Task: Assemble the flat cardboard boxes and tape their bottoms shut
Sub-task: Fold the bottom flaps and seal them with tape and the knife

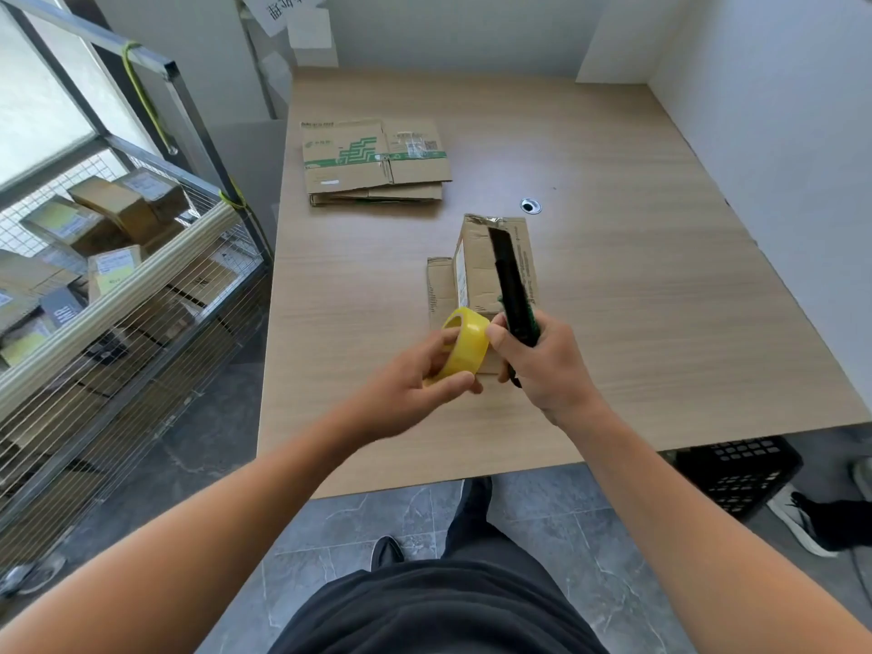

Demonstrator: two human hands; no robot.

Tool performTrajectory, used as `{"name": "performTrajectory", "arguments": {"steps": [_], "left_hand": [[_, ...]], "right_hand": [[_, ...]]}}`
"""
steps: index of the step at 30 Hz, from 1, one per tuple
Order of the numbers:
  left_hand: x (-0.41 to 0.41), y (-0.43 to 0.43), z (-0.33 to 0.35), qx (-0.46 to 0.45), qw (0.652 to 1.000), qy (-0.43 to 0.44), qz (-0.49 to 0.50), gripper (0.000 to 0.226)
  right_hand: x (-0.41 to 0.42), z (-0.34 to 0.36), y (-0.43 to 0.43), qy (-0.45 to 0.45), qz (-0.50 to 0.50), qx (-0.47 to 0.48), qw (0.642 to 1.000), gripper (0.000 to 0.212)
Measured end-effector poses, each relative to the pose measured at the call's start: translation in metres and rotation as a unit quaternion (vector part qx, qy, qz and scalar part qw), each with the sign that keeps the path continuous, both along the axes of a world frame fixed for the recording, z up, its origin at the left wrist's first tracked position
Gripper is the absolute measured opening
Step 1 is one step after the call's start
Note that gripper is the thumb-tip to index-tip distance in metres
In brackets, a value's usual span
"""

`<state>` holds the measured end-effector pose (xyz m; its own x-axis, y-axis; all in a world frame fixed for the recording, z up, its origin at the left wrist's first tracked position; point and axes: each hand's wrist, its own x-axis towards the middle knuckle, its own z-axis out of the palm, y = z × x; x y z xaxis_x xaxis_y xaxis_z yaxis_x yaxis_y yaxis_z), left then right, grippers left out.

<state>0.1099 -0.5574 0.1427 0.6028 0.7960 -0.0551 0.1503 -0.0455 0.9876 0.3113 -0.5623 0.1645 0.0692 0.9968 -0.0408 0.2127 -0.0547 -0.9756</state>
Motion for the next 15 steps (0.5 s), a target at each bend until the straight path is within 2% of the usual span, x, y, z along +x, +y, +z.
{"name": "performTrajectory", "arguments": {"steps": [2, 4, 5, 7, 8, 11, 13, 15], "left_hand": [[0.006, 0.002, -0.01, 0.129, 0.988, 0.076, 0.024, 0.033], [0.013, 0.016, -0.013, 0.183, 0.969, 0.153, 0.059, 0.03], [0.014, 0.025, -0.012, 0.154, 0.97, 0.172, 0.071, 0.031], [0.014, 0.044, -0.009, 0.05, 0.982, 0.16, 0.089, 0.04], [0.013, 0.05, -0.009, 0.03, 0.982, 0.159, 0.093, 0.043], [0.015, 0.061, -0.009, 0.069, 0.973, 0.201, 0.086, 0.039], [0.018, 0.064, -0.008, 0.117, 0.959, 0.244, 0.085, 0.041], [0.024, 0.068, -0.005, 0.145, 0.947, 0.276, 0.08, 0.042]], "right_hand": [[0.003, 0.001, 0.004, 0.038, -0.003, -0.007, 0.999, 0.015], [0.005, -0.002, 0.006, 0.054, -0.021, 0.004, 0.998, 0.015], [0.006, -0.005, 0.006, 0.062, -0.033, 0.01, 0.997, 0.015], [0.007, -0.01, 0.006, 0.098, -0.056, 0.014, 0.993, 0.016], [0.007, -0.012, 0.007, 0.129, -0.073, 0.009, 0.989, 0.016], [0.013, -0.016, 0.01, 0.214, -0.124, -0.036, 0.968, 0.009], [0.02, -0.017, 0.011, 0.243, -0.123, -0.071, 0.959, 0.005], [0.025, -0.018, 0.012, 0.245, -0.102, -0.091, 0.96, 0.02]]}}
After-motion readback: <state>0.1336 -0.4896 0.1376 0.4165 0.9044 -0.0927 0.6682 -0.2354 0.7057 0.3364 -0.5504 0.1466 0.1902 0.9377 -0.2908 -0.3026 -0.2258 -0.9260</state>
